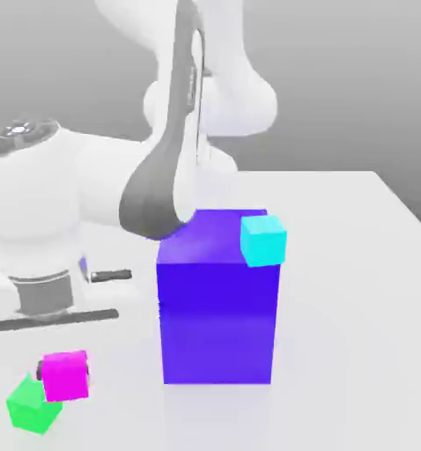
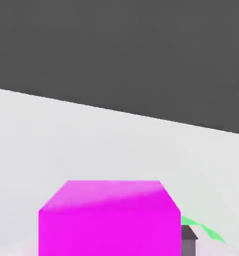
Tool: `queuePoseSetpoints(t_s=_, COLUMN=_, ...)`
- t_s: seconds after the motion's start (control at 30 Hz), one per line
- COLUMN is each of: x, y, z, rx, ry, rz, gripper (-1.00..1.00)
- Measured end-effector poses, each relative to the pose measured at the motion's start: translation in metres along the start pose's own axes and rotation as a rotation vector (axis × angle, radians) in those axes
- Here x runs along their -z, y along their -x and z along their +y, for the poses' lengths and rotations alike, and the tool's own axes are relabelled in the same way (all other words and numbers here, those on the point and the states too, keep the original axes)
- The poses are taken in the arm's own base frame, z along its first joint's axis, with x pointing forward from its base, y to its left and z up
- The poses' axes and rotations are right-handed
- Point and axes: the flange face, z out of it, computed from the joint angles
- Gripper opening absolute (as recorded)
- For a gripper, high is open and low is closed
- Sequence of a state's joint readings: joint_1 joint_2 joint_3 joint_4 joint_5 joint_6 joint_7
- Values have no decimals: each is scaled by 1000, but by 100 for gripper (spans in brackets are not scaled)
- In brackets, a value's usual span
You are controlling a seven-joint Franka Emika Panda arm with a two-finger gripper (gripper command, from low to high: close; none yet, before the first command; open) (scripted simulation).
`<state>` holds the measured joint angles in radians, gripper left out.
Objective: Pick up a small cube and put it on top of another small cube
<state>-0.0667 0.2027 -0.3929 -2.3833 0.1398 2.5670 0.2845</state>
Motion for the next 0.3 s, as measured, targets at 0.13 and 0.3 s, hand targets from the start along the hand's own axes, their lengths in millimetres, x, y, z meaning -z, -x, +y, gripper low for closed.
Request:
queuePoseSetpoints(t_s=0.13, x=-41, y=-5, z=17, rx=-72, ry=-2, rz=0, gripper=-100)
queuePoseSetpoints(t_s=0.3, x=-54, y=-4, z=18, rx=-75, ry=-2, rz=-1, gripper=100)
